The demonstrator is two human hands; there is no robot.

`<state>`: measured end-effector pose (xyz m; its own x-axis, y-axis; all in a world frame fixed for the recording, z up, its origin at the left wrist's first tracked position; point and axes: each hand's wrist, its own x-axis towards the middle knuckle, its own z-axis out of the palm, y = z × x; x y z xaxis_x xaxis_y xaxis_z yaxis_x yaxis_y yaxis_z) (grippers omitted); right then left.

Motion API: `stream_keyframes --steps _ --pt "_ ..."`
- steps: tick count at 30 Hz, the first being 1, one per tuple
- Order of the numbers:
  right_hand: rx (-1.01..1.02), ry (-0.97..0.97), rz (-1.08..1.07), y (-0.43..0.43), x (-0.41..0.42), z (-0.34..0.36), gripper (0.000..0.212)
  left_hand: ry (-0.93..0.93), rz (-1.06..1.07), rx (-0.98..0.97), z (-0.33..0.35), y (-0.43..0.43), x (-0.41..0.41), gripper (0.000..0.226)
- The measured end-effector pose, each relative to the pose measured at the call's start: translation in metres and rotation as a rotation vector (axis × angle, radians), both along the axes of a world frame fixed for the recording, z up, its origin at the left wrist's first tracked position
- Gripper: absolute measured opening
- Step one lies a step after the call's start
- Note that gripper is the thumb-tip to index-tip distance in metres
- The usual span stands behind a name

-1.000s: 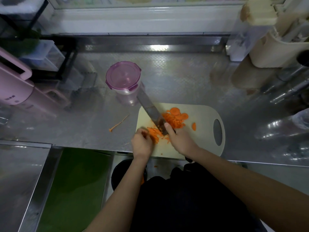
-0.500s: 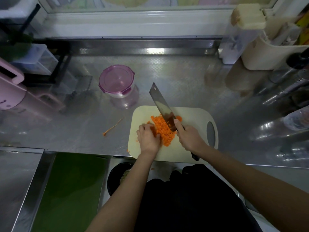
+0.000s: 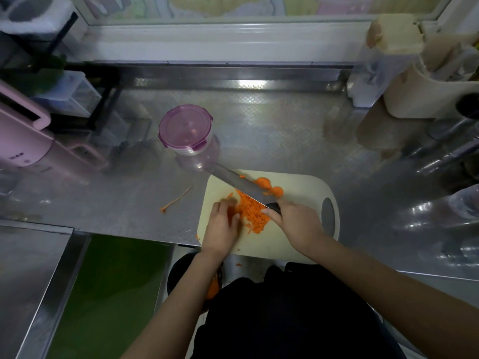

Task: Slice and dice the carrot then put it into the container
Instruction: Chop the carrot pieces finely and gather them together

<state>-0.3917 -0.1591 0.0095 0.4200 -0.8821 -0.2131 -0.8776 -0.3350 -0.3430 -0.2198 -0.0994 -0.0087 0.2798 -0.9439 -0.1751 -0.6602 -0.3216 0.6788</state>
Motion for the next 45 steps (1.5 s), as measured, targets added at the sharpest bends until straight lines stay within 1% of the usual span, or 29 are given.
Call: stream_keyframes --steps 2,4,7,8,10,12,15,16,18,22,24,26,27,30,32,34,36,38,40,41,42,44,45 --pt "-0.035 0.043 0.021 -0.003 -0.004 0.004 0.055 0.010 0.063 -0.030 0.000 0.006 0.003 0.023" --pt "-0.061 0.065 0.053 -0.008 -0.009 0.008 0.052 -0.008 0.183 -0.083 0.006 0.007 0.004 0.017" --pt "-0.071 0.033 0.091 -0.015 -0.017 0.013 0.045 -0.093 0.335 -0.246 0.024 0.001 0.003 0.011" --pt "-0.065 0.024 0.106 -0.017 -0.019 0.013 0.044 -0.103 0.338 -0.301 0.032 -0.003 0.002 0.010" --pt "-0.074 0.018 0.151 -0.020 -0.024 0.013 0.046 -0.128 0.273 -0.357 0.043 -0.016 0.000 0.008" --pt "-0.097 0.023 0.197 -0.023 -0.029 0.014 0.046 -0.190 0.185 -0.282 0.047 -0.032 -0.001 0.014" --pt "-0.098 0.077 0.269 -0.029 -0.037 0.014 0.050 -0.304 0.087 0.001 0.045 -0.053 0.000 0.040" --pt "-0.092 0.080 0.288 -0.031 -0.039 0.013 0.050 -0.321 0.062 0.064 0.043 -0.057 0.000 0.043" --pt "-0.090 0.067 0.312 -0.034 -0.047 0.011 0.049 -0.325 0.023 0.128 0.038 -0.063 0.002 0.039" --pt "-0.088 0.029 0.356 -0.040 -0.059 0.003 0.047 -0.287 -0.010 0.190 0.031 -0.068 0.003 0.019" --pt "-0.129 -0.019 0.396 -0.042 -0.064 -0.003 0.044 -0.241 0.019 0.161 0.030 -0.068 0.003 0.014" --pt "-0.143 -0.007 0.398 -0.043 -0.066 -0.004 0.044 -0.159 0.102 0.051 0.032 -0.068 0.002 0.007" --pt "-0.132 0.008 0.383 -0.042 -0.067 -0.003 0.046 -0.103 0.145 -0.018 0.035 -0.068 0.001 0.002" --pt "-0.048 -0.032 0.260 -0.038 -0.064 0.001 0.046 -0.007 0.254 -0.198 0.048 -0.067 -0.005 0.010" --pt "-0.003 -0.055 0.147 -0.036 -0.056 0.006 0.044 -0.014 0.303 -0.320 0.054 -0.063 -0.008 0.008" --pt "0.025 -0.093 0.030 -0.035 -0.047 0.006 0.043 -0.039 0.343 -0.379 0.054 -0.056 -0.007 0.007" --pt "0.043 -0.135 -0.059 -0.034 -0.039 0.005 0.044 -0.029 0.346 -0.332 0.047 -0.049 -0.004 0.014" --pt "0.063 -0.149 -0.103 -0.032 -0.034 0.005 0.043 0.021 0.254 -0.208 0.039 -0.044 -0.005 0.021" --pt "0.085 -0.158 -0.121 -0.029 -0.031 0.009 0.040 0.056 0.168 -0.062 0.033 -0.041 -0.008 0.020" --pt "0.095 -0.161 -0.124 -0.027 -0.029 0.011 0.041 0.053 0.165 -0.007 0.031 -0.040 -0.008 0.017" --pt "0.095 -0.159 -0.128 -0.025 -0.028 0.015 0.043 0.037 0.181 0.023 0.031 -0.039 -0.008 0.013" --pt "0.104 -0.156 -0.142 -0.020 -0.025 0.020 0.047 -0.045 0.194 0.023 0.030 -0.034 -0.004 0.008" --pt "0.117 -0.164 -0.152 -0.017 -0.022 0.022 0.049 -0.106 0.173 0.027 0.028 -0.031 -0.001 0.015"
